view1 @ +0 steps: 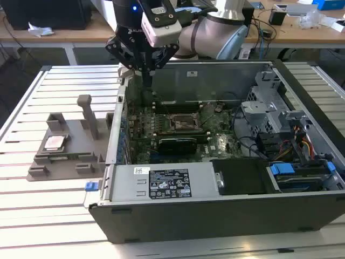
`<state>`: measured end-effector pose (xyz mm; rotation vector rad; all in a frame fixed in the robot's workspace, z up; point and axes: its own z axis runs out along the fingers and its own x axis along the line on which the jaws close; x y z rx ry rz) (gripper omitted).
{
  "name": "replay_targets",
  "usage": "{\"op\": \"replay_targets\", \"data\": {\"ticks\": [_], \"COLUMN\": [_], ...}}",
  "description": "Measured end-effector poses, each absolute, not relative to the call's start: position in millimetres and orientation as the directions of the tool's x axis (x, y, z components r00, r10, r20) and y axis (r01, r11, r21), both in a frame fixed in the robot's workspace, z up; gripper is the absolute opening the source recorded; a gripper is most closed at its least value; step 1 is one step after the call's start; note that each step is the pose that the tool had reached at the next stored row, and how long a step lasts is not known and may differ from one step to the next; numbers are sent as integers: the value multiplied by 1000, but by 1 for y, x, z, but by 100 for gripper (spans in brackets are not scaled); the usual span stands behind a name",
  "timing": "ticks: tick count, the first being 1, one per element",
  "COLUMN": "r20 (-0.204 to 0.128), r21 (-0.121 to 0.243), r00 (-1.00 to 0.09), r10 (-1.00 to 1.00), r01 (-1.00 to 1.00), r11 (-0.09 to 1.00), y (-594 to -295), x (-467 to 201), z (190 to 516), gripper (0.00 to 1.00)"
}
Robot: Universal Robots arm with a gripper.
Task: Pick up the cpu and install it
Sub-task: 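Reach for the cpu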
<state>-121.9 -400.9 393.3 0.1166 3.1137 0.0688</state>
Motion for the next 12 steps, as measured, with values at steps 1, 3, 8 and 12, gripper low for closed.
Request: {"op": "replay_targets", "data": {"ticks": [1,3,8,12], "r20": [-23,-23,-23,-23], "r21": [45,45,45,45], "r00": [-997,-997,-997,-997], "r10": [75,75,75,75], "r01": [74,74,74,74], "r11": [996,996,996,996], "y": [-401,-401,-401,-401], "x": [-122,-133,-148,-152], "z": [393,393,393,393], "gripper": [11,11,11,11]}}
